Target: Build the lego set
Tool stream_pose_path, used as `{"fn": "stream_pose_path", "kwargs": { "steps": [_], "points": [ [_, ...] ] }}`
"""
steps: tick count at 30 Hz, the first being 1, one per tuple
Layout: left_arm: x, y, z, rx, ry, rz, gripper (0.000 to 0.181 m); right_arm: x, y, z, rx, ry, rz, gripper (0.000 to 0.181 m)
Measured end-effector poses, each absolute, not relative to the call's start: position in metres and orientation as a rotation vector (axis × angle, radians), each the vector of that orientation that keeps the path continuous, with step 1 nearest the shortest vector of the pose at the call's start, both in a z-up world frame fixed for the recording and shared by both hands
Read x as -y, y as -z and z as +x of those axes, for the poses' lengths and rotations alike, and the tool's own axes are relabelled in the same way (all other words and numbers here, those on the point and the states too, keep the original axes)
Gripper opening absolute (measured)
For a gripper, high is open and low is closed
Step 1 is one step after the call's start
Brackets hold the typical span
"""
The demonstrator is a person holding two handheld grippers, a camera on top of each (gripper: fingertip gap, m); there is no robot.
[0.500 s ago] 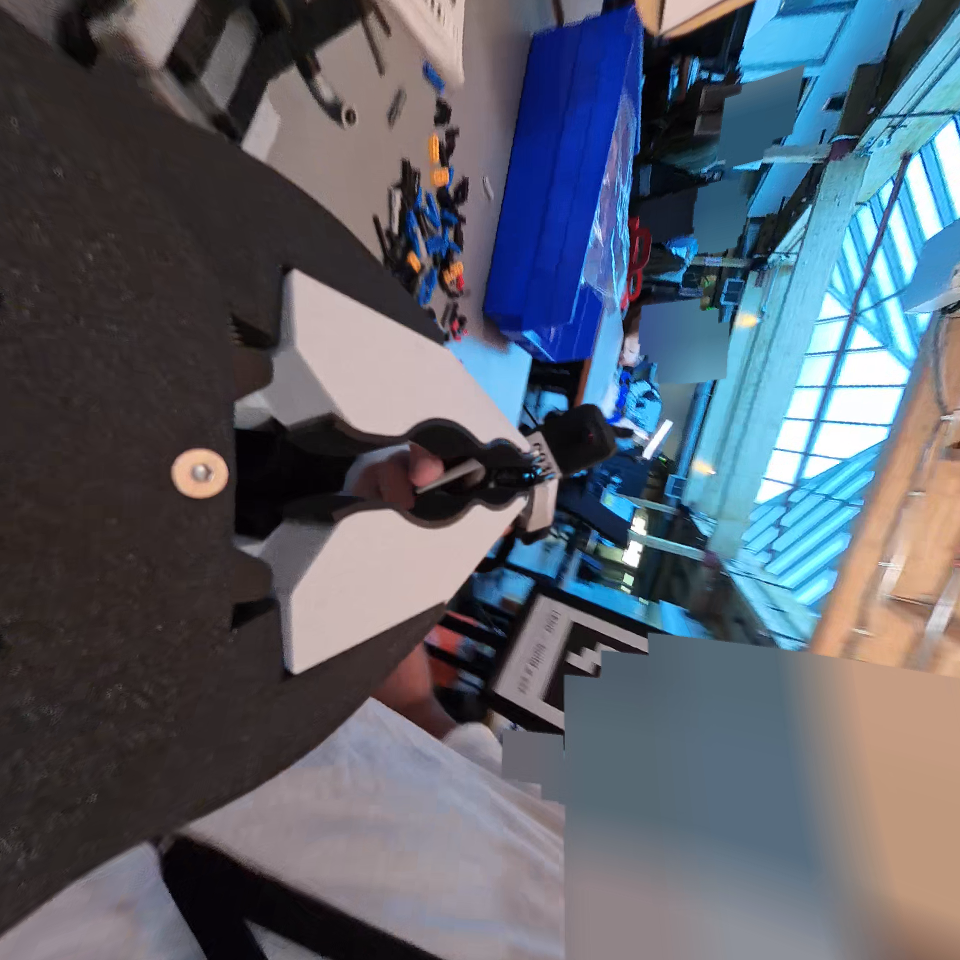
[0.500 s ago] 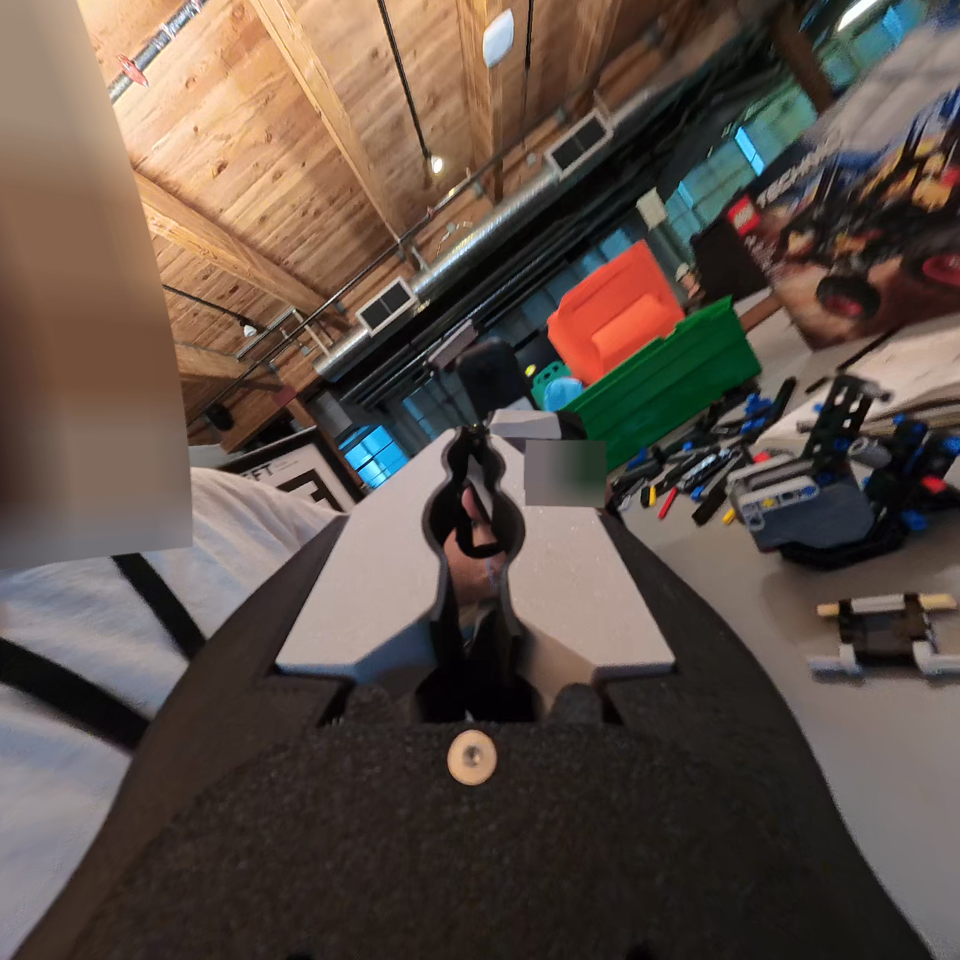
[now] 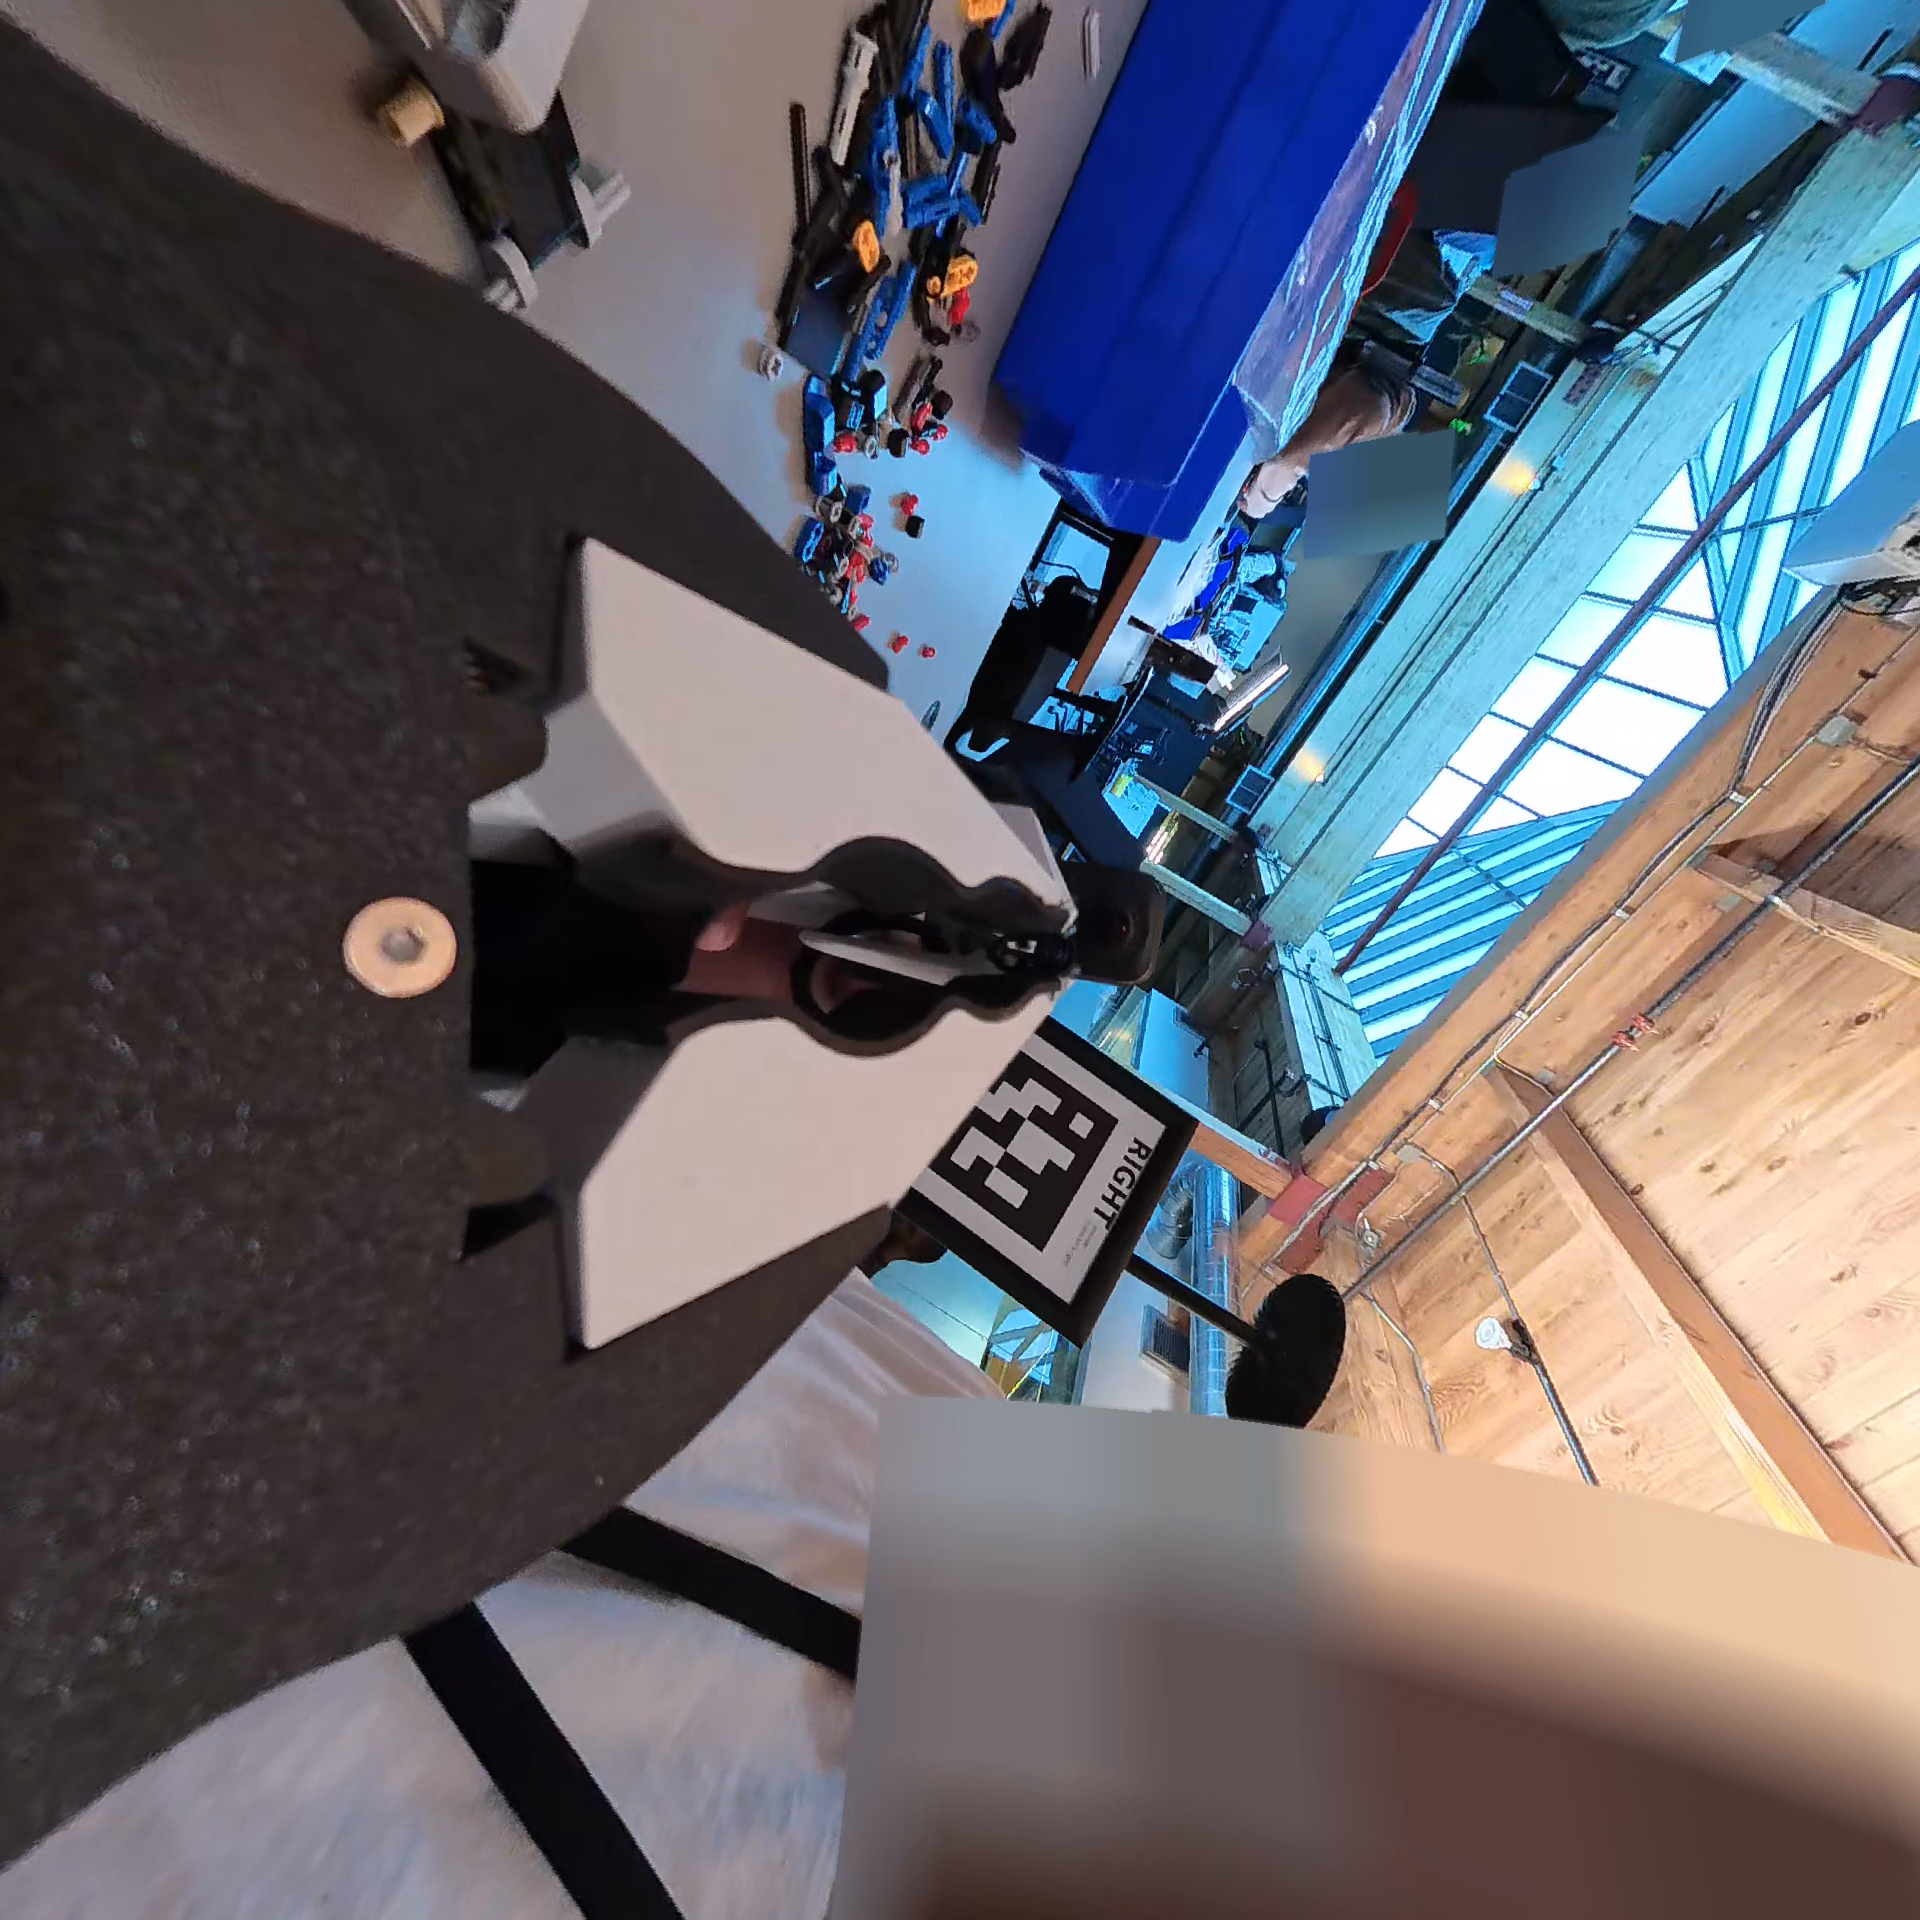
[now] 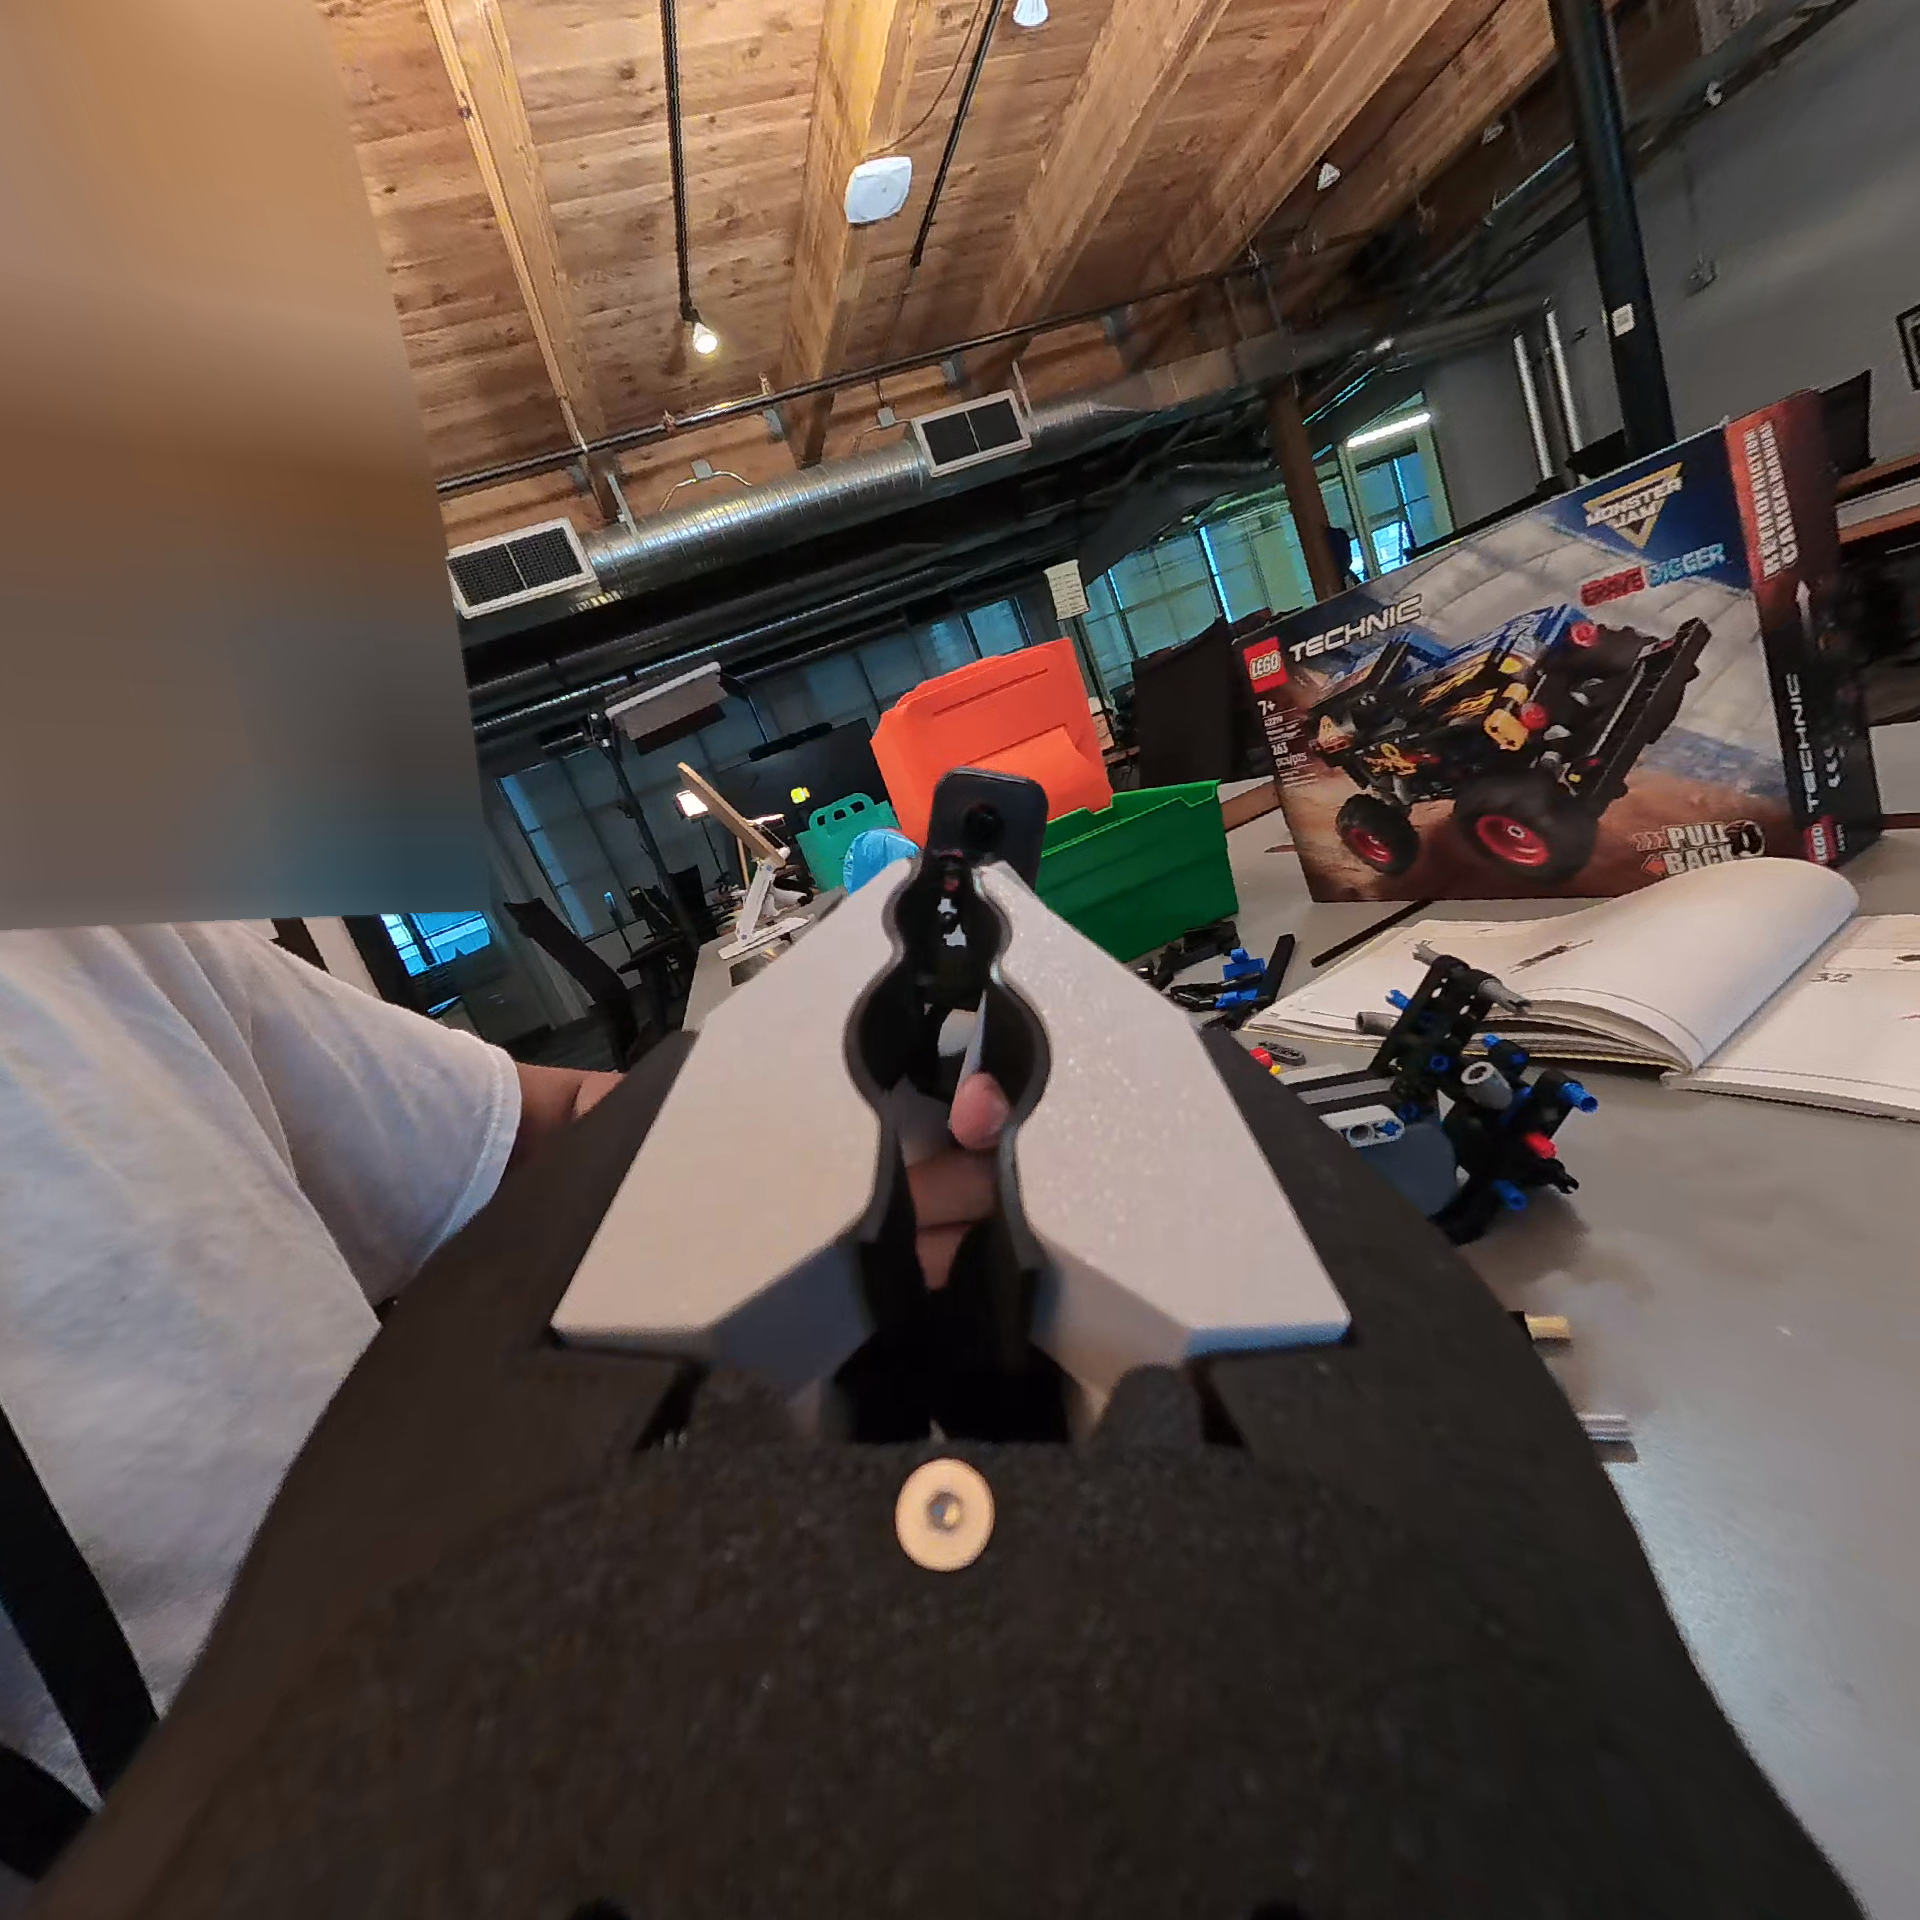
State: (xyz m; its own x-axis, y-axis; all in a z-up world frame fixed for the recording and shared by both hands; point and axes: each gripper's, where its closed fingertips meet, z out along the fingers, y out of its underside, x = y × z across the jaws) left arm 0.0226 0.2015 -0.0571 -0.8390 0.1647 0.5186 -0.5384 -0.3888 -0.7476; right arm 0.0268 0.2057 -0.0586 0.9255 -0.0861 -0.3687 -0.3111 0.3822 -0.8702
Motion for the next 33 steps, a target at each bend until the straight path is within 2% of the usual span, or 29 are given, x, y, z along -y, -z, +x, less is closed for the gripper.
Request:
{"fn": "stream_pose_path", "kwargs": {
  "steps": [12,26,33],
  "points": [
    [-0.201,0.060,0.023,1.400,-2.200,0.519,0.005,-0.207,0.064,0.026,-0.389,-0.171,-1.212,0.004],
    [-0.202,0.107,0.003,2.075,-1.892,0.251,0.005,-0.207,0.108,0.006,-0.229,-0.246,-1.615,0.004],
    [-0.198,0.095,0.007,1.798,-1.944,0.357,0.005,-0.203,0.095,0.011,-0.236,-0.175,-1.523,0.004]
  ]
}}
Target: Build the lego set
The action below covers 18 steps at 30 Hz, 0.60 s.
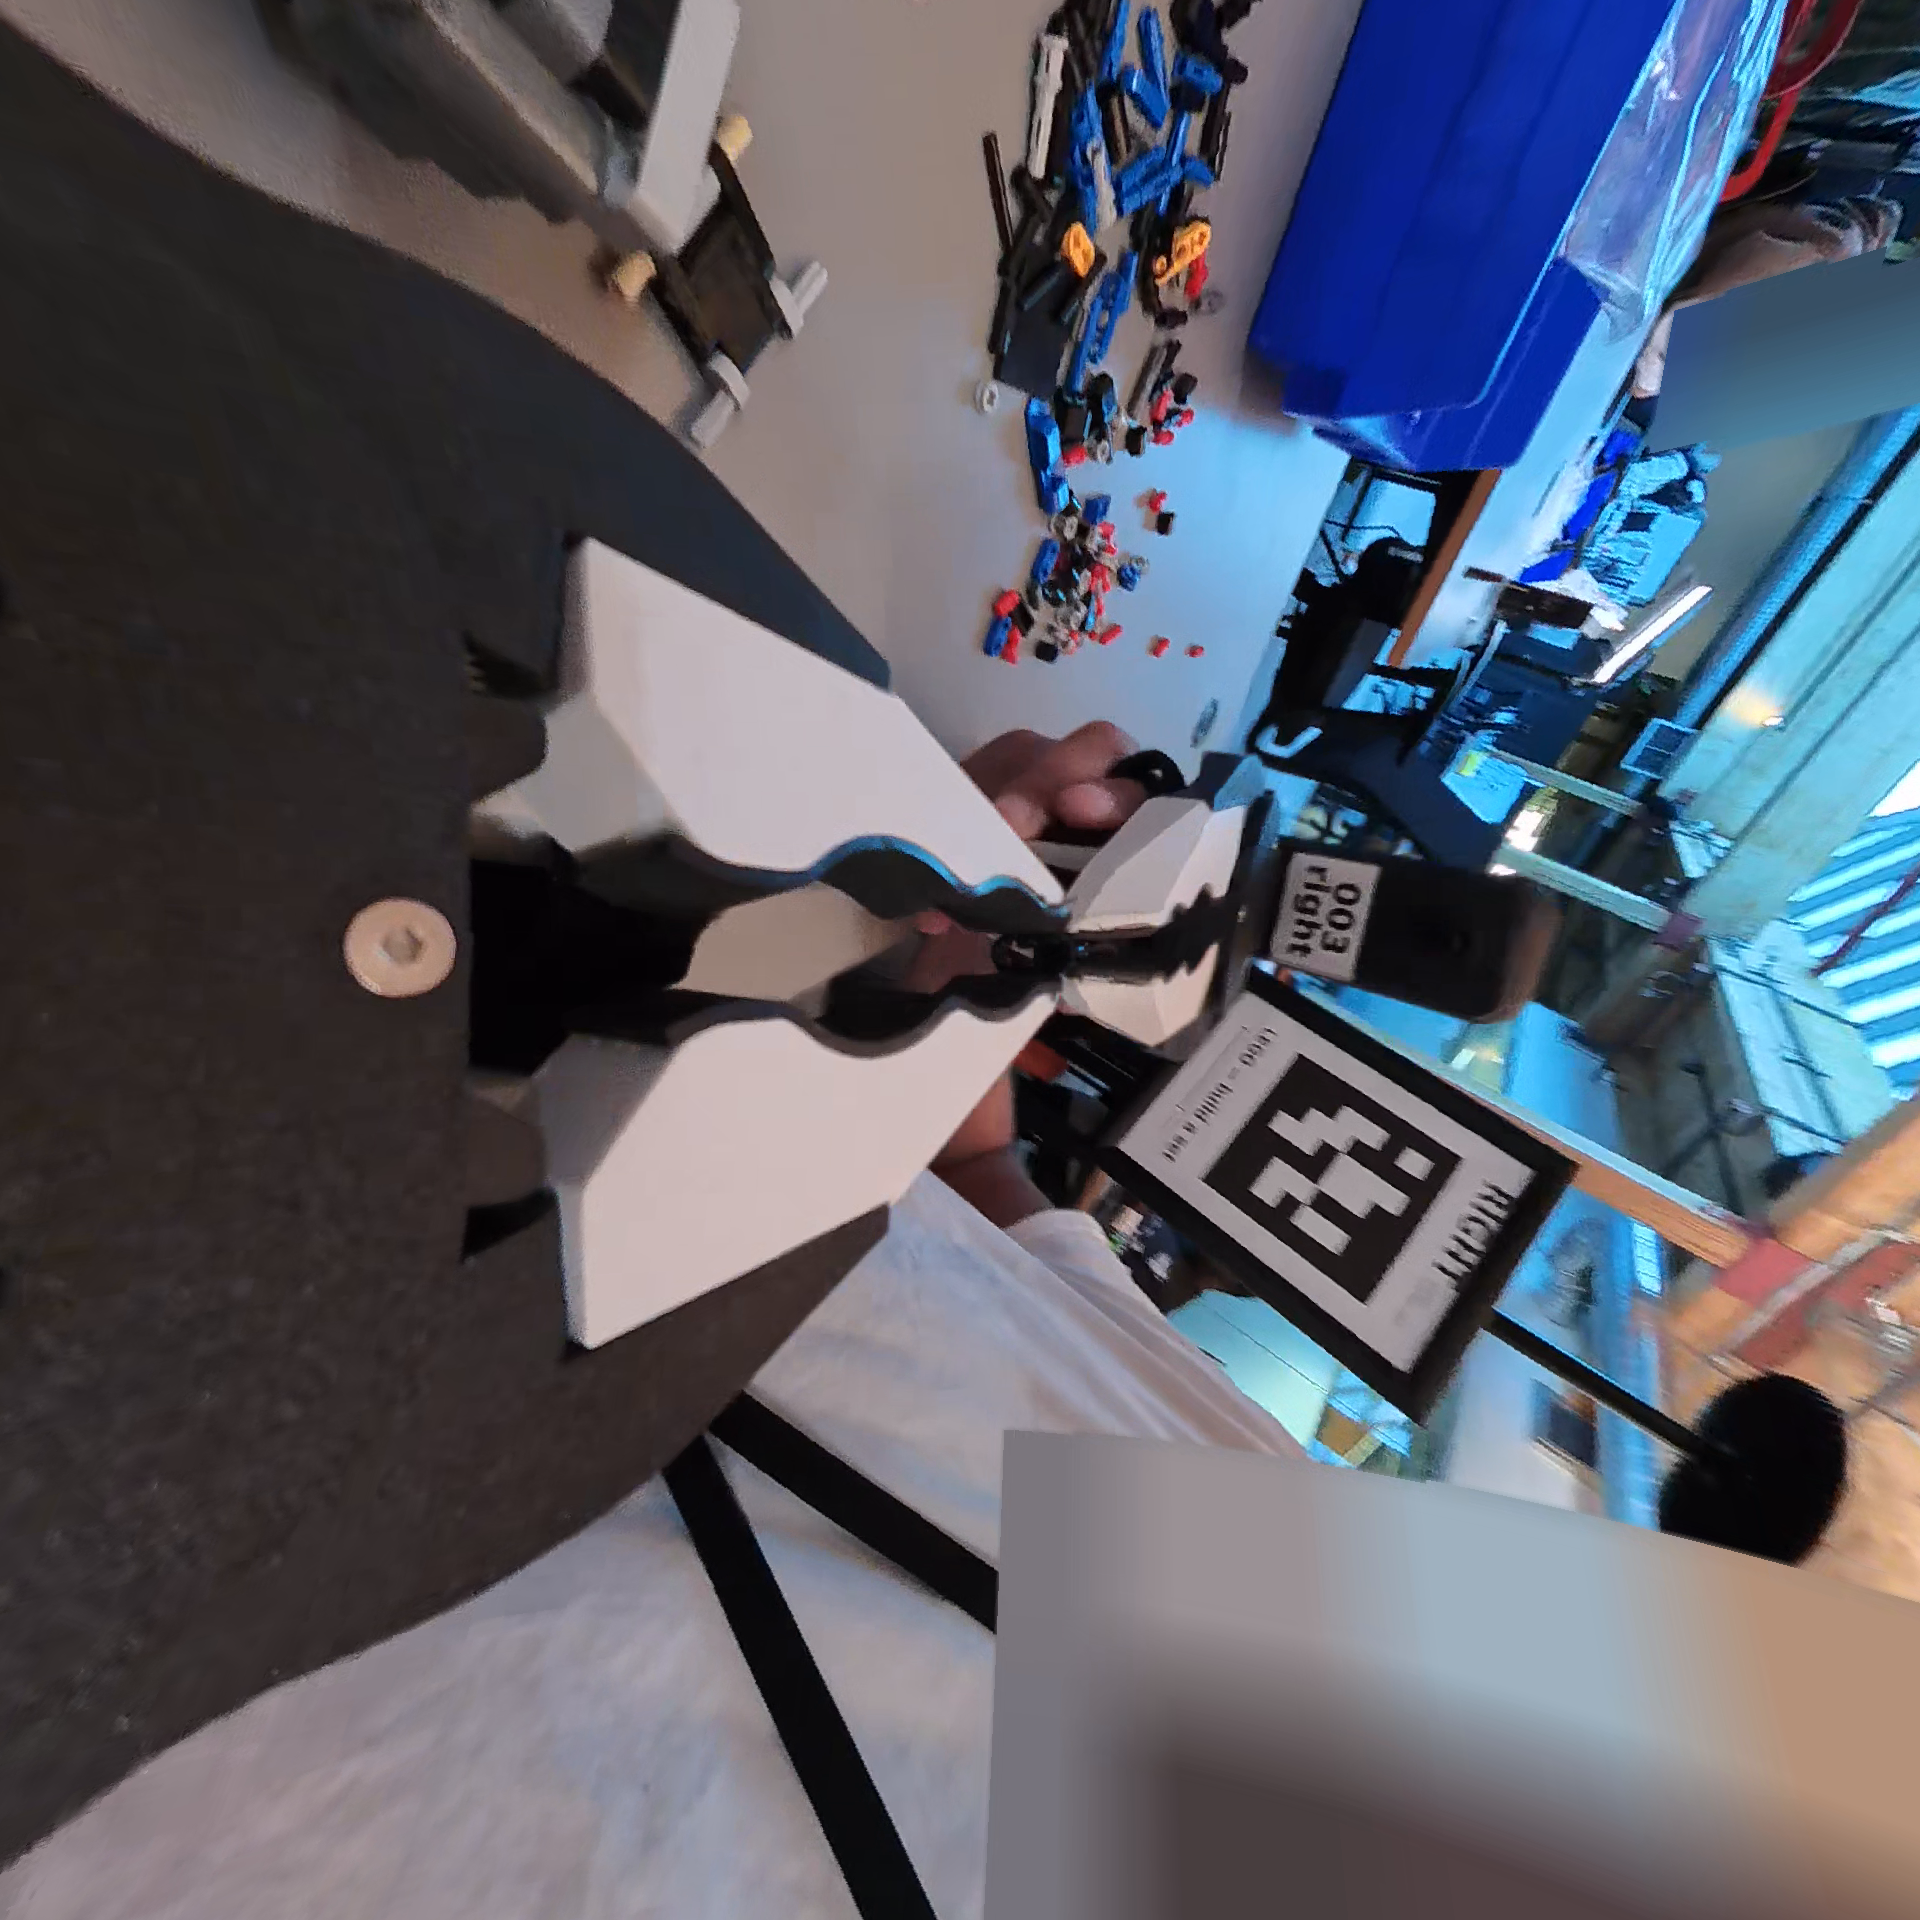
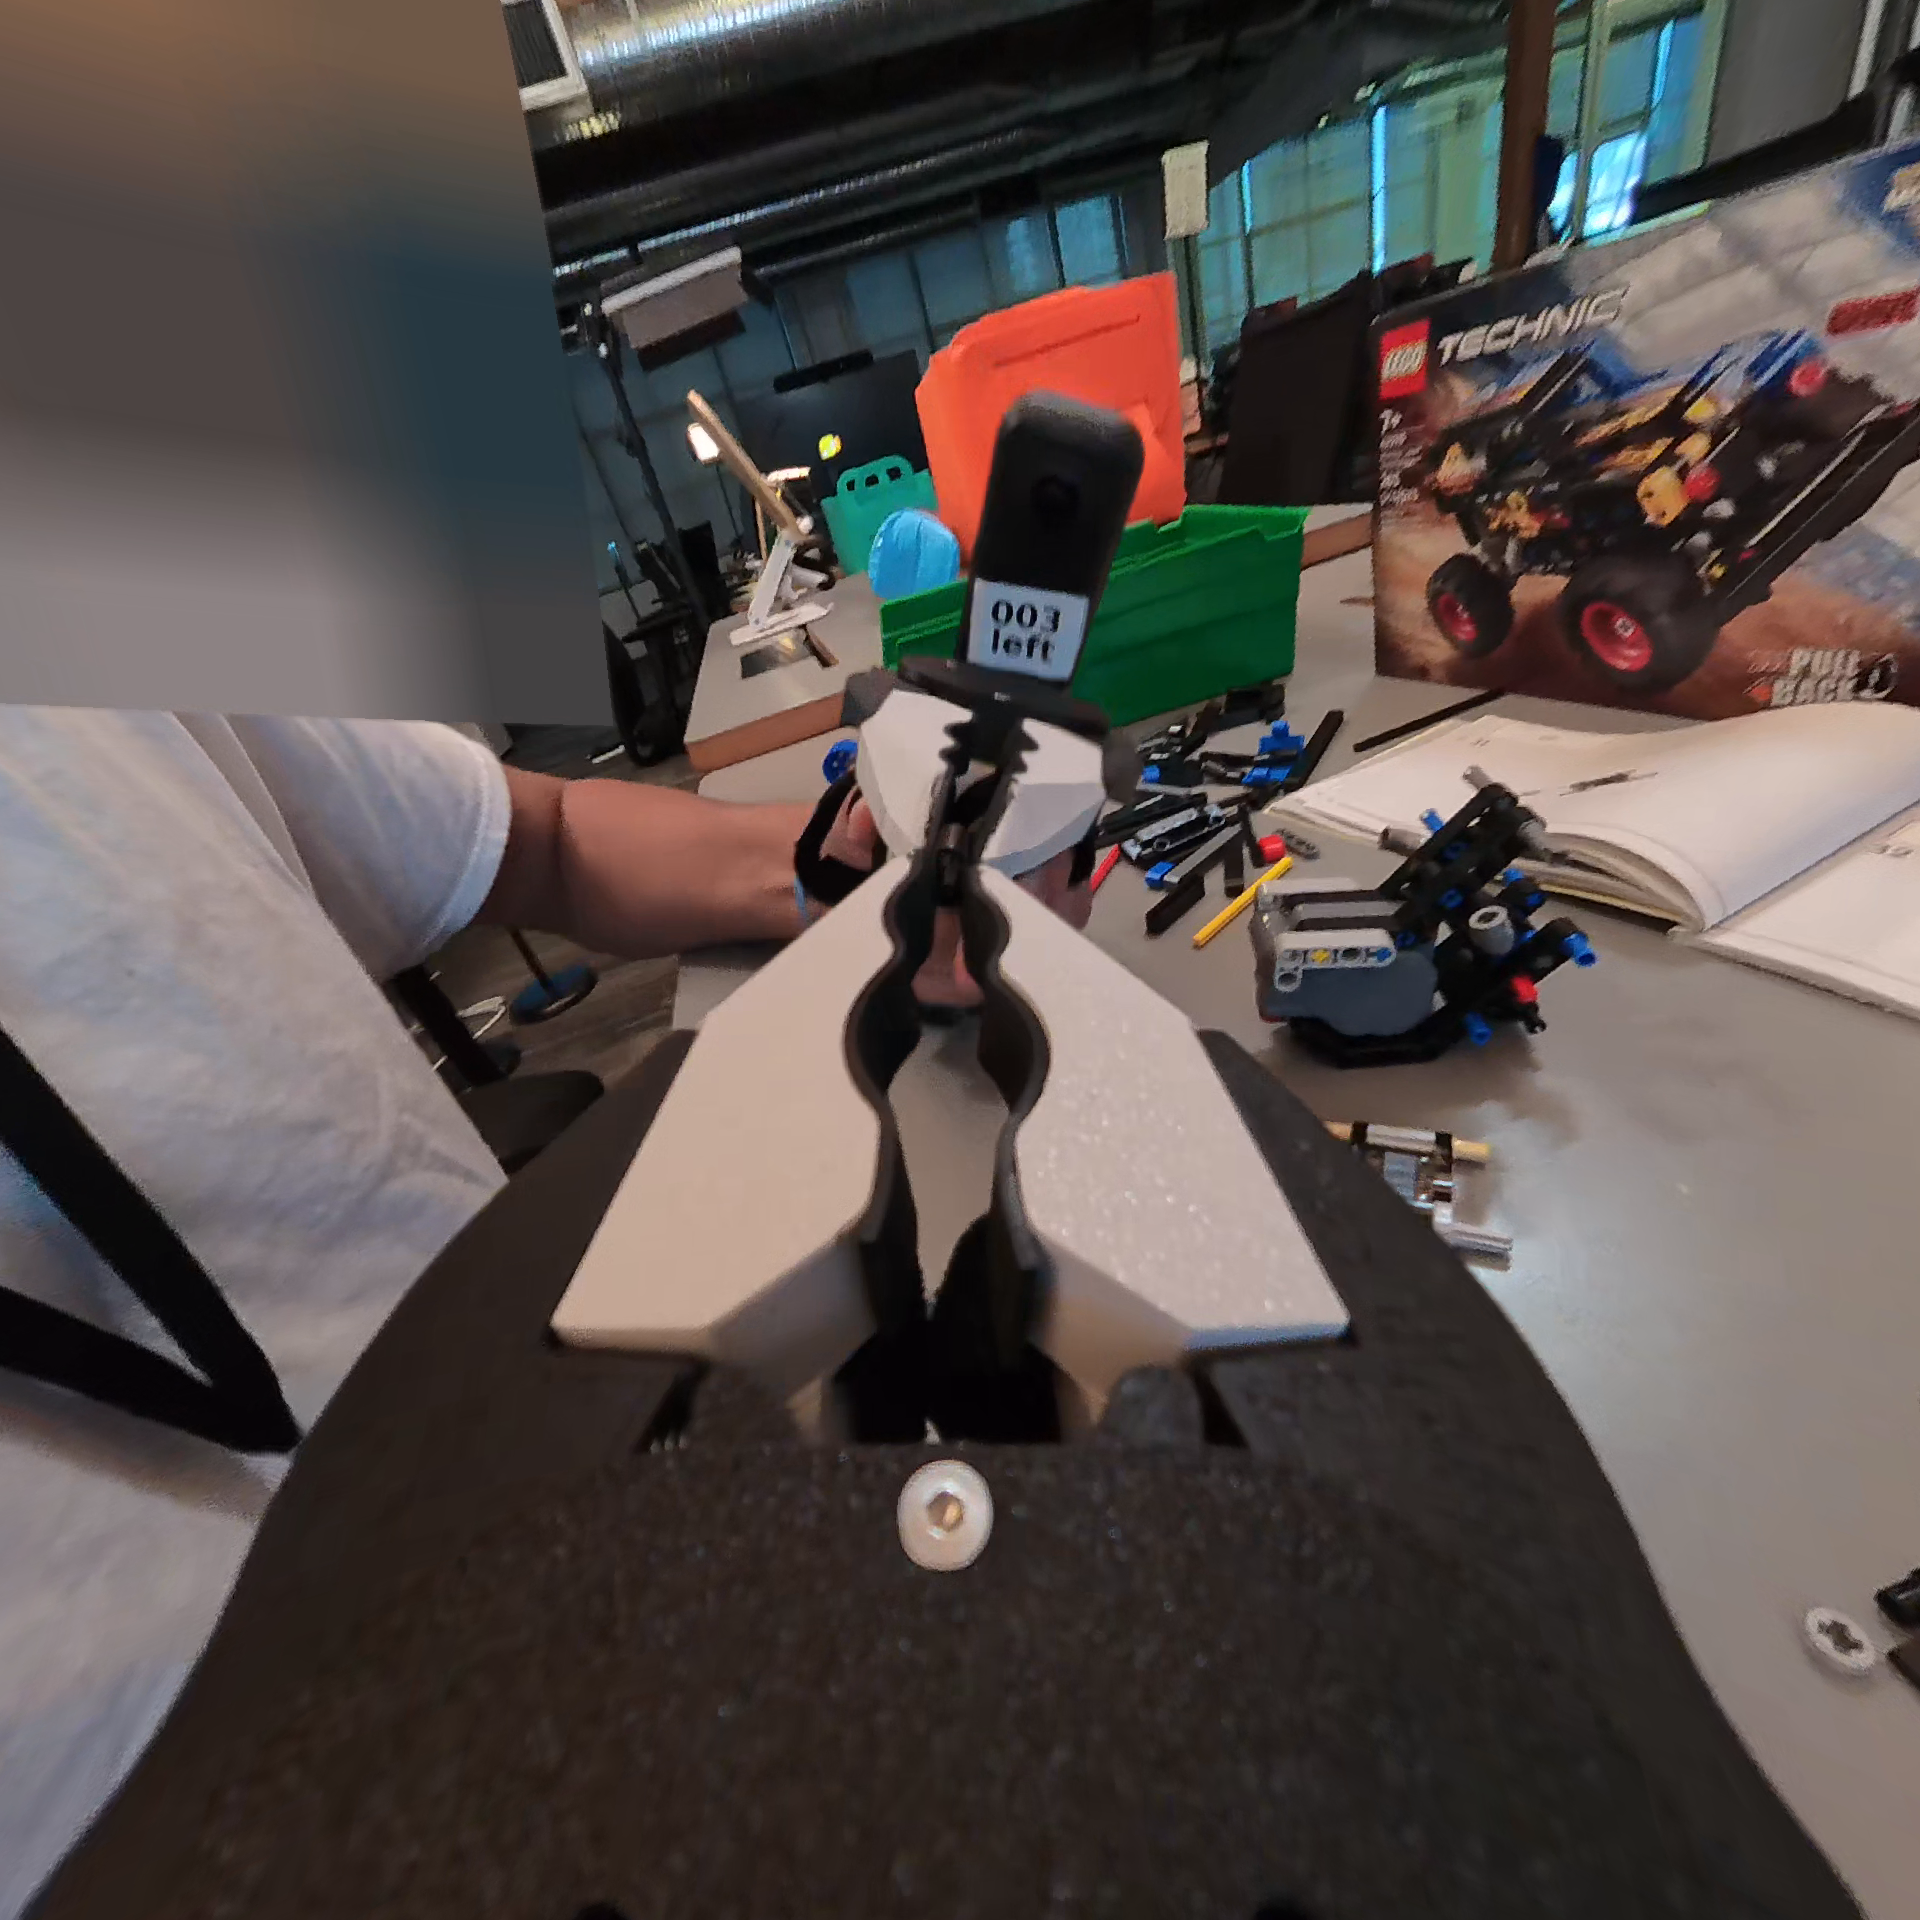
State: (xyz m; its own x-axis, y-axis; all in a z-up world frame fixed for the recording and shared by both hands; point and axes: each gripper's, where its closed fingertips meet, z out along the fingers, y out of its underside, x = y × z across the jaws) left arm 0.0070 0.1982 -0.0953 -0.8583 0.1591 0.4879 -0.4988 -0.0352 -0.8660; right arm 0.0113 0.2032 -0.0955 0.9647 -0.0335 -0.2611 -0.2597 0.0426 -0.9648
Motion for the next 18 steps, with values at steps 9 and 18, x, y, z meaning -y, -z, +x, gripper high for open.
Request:
{"fn": "stream_pose_path", "kwargs": {
  "steps": [9,18],
  "points": [
    [-0.196,0.091,0.010,1.659,-1.964,0.418,0.005,-0.202,0.090,0.015,-0.238,-0.085,-1.495,0.003],
    [-0.195,0.076,0.014,1.409,-1.983,0.465,0.005,-0.200,0.075,0.019,-0.259,0.019,-1.407,0.004]
  ]
}}
